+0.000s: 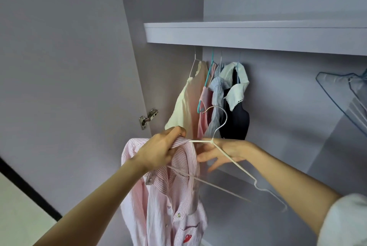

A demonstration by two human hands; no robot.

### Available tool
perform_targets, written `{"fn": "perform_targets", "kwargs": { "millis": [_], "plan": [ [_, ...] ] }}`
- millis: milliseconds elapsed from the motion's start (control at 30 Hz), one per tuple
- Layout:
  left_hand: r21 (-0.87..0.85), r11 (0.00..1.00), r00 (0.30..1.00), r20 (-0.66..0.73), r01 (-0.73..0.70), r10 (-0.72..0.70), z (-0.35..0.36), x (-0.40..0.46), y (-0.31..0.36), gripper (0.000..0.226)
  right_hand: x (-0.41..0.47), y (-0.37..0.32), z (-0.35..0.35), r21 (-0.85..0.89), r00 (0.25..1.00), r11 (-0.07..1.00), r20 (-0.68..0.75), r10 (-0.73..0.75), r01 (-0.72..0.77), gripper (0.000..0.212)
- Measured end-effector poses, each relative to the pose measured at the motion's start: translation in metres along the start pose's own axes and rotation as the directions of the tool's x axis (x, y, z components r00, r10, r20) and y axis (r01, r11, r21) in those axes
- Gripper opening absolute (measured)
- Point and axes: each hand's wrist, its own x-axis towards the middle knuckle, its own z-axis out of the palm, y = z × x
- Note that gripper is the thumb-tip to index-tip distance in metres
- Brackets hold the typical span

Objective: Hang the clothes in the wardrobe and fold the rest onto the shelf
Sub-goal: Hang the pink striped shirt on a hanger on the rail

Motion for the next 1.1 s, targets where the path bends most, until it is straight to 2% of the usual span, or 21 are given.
{"fn": "perform_targets", "kwargs": {
  "millis": [67,133,200,267,300,433,467,567,633,667,800,867,967,1033,1100],
  "plan": [
    [0.005,1.0,1.0,-0.02,-0.008,0.008,0.001,-0.001,0.001,0.029,0.011,-0.002,0.012,-0.117,0.998,0.993,0.052,0.032,-0.026,0.063],
    [0.023,1.0,1.0,-0.024,-0.001,0.002,0.003,-0.003,0.002,0.028,0.021,-0.002,0.022,-0.27,0.998,0.961,-0.002,-0.059,0.056,0.036],
    [0.039,0.999,1.0,-0.022,-0.006,0.007,0.004,-0.005,0.002,0.031,0.029,-0.002,0.027,-0.46,0.966,0.88,-0.153,-0.209,0.117,0.004],
    [0.042,0.999,1.0,-0.018,-0.001,0.002,0.005,-0.008,0.003,0.038,0.032,-0.001,0.023,-0.552,0.921,0.831,-0.281,-0.269,0.075,0.027],
    [0.042,0.999,1.0,-0.011,-0.002,0.002,0.006,-0.009,0.004,0.042,0.032,0.0,0.022,-0.582,0.903,0.812,-0.33,-0.275,0.035,0.032],
    [0.067,0.998,1.0,0.005,-0.016,0.015,0.012,-0.009,0.01,0.047,0.029,0.01,0.014,-0.773,0.8,0.633,-0.41,-0.438,-0.049,0.02],
    [0.081,0.996,1.0,0.004,-0.03,0.029,0.012,-0.009,0.01,0.048,0.027,0.015,0.01,-0.814,0.77,0.574,-0.422,-0.479,-0.088,0.023],
    [0.125,0.989,0.997,-0.004,-0.076,0.077,0.01,-0.009,0.01,0.049,0.016,0.026,-0.003,-0.879,0.635,0.43,-0.454,-0.625,-0.205,0.025],
    [0.125,0.989,0.997,-0.008,-0.081,0.083,0.006,-0.009,0.01,0.04,0.007,0.031,-0.009,-0.863,0.506,0.435,-0.504,-0.7,-0.258,0.023],
    [0.129,0.989,0.997,-0.008,-0.077,0.079,0.004,-0.009,0.011,0.033,0.003,0.032,-0.012,-0.84,0.48,0.473,-0.542,-0.69,-0.268,0.023],
    [0.174,0.984,1.0,0.001,-0.026,0.026,0.006,-0.004,0.009,0.028,-0.006,0.03,-0.026,-0.788,0.466,0.559,-0.609,-0.642,-0.259,0.02],
    [0.215,0.976,0.999,0.004,0.041,-0.043,0.006,-0.001,0.005,0.029,-0.009,0.028,-0.029,-0.766,0.507,0.595,-0.623,-0.596,-0.242,0.023],
    [0.323,0.938,0.989,0.031,0.126,-0.144,0.005,0.002,0.004,0.037,-0.018,0.029,-0.032,-0.737,0.553,0.662,-0.612,-0.565,-0.139,0.034],
    [0.375,0.915,0.981,0.065,0.147,-0.184,0.005,0.003,0.006,0.042,-0.027,0.029,-0.036,-0.784,0.568,0.616,-0.545,-0.617,-0.083,0.032],
    [0.429,0.89,0.972,0.093,0.157,-0.216,0.007,0.004,0.006,0.049,-0.036,0.029,-0.041,-0.873,0.627,0.48,-0.423,-0.654,-0.09,0.034]
  ]
}}
